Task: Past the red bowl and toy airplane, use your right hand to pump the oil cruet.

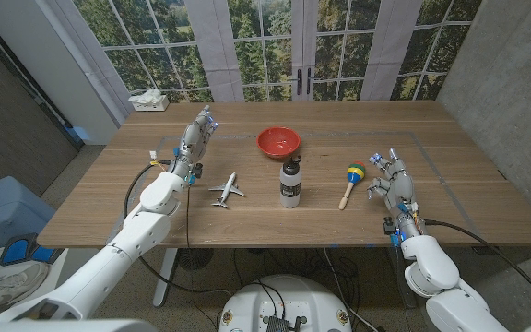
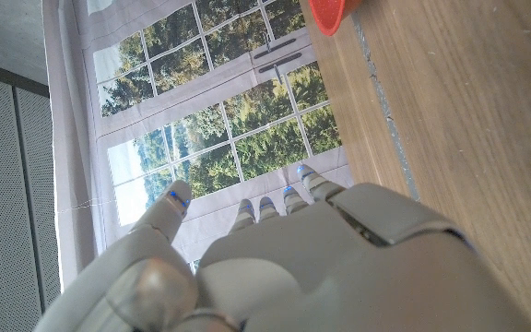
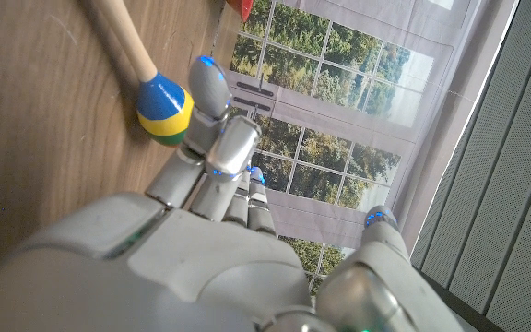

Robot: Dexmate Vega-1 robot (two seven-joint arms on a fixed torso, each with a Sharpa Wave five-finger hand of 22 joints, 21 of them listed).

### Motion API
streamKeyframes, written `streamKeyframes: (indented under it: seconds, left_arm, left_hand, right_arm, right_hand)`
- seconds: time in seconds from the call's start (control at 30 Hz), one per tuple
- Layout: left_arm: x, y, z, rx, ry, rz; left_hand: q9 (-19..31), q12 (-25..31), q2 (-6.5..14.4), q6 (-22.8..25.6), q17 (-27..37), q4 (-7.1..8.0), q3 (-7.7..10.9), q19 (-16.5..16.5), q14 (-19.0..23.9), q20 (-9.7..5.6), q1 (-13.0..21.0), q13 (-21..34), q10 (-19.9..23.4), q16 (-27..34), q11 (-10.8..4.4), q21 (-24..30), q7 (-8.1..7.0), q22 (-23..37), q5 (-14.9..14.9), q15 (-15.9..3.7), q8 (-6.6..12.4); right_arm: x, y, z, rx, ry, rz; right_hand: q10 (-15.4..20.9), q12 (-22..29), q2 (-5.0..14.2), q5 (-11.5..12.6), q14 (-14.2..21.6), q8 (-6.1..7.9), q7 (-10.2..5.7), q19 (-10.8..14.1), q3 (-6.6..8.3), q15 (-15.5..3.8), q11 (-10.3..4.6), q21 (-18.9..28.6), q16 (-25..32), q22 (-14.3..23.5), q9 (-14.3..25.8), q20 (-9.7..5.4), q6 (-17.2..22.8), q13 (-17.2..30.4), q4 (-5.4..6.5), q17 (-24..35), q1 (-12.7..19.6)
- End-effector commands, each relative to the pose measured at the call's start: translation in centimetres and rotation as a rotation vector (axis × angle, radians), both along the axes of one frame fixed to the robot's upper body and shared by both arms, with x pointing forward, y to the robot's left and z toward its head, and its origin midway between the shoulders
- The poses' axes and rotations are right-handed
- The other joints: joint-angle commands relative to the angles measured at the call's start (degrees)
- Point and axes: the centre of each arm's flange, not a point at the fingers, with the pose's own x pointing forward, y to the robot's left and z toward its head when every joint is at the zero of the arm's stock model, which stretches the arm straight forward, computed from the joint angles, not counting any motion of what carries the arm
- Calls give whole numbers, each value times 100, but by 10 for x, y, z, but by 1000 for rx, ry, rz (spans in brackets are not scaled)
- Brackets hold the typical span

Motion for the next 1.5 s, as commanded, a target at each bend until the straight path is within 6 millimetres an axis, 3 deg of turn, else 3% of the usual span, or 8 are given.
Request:
streamKeyframes:
  seconds: [0.03, 0.43, 0.87, 1.1, 1.5]
  left_arm:
    - [-5, 2, -1, 2, -11, -3]
    - [-9, -2, 1, 8, -20, -4]
    - [-12, -4, 1, 9, -22, -7]
    - [-15, -3, 2, 12, -25, 0]
    - [-13, -1, 2, 11, -23, -1]
  left_hand:
    - [17, 55, 379, -45, -1, -22, 14, -18, -506, -284, 39, 15, -238, 34, -6, 50, 5, 31, 26, -480, 29]
    - [17, 58, 379, -35, -2, -32, 10, -7, -496, -285, 39, 15, -229, 36, 1, 53, 3, 31, 26, -483, 33]
    - [16, 64, 381, -17, -2, -41, 8, 12, -478, -282, 40, 15, -210, 41, 4, 60, 8, 31, 27, -481, 38]
    - [16, 63, 384, -14, -2, -44, 7, 16, -477, -281, 40, 15, -208, 40, 1, 60, 10, 31, 27, -480, 38]
    - [16, 62, 390, -4, 0, -47, 6, 21, -465, -282, 39, 15, -205, 42, 1, 60, 9, 31, 29, -484, 39]
  right_arm:
    - [-2, 3, -7, -3, 7, 9]
    - [0, 8, -14, -26, 19, 26]
    - [4, 14, -21, -52, 36, 65]
    - [9, 21, -22, -93, 62, 87]
    - [18, 32, -21, -125, 78, 133]
  right_hand:
    - [42, 8, 41, 51, 28, 12, 17, -2, 46, 25, -13, -4, 25, -33, 31, 5, 53, 14, -5, 2, 3]
    - [85, 11, 28, 50, 10, 6, 11, -30, 75, 27, -7, 0, 21, -69, 33, 15, 51, 16, -36, 3, 40]
    - [-9, -31, -112, 48, -167, -10, -32, -211, 132, 32, -57, -272, -4, -494, 39, 82, -23, 21, -154, 1, 214]
    - [-67, -37, -282, 108, -202, -5, -140, -145, 250, 20, -145, -407, 51, -829, 45, 49, -106, 27, -301, 14, 668]
    - [-261, -66, -478, 181, -262, -21, -275, -216, 350, 27, -217, -584, 35, -1193, 54, -5, -238, 33, -294, 5, 1164]
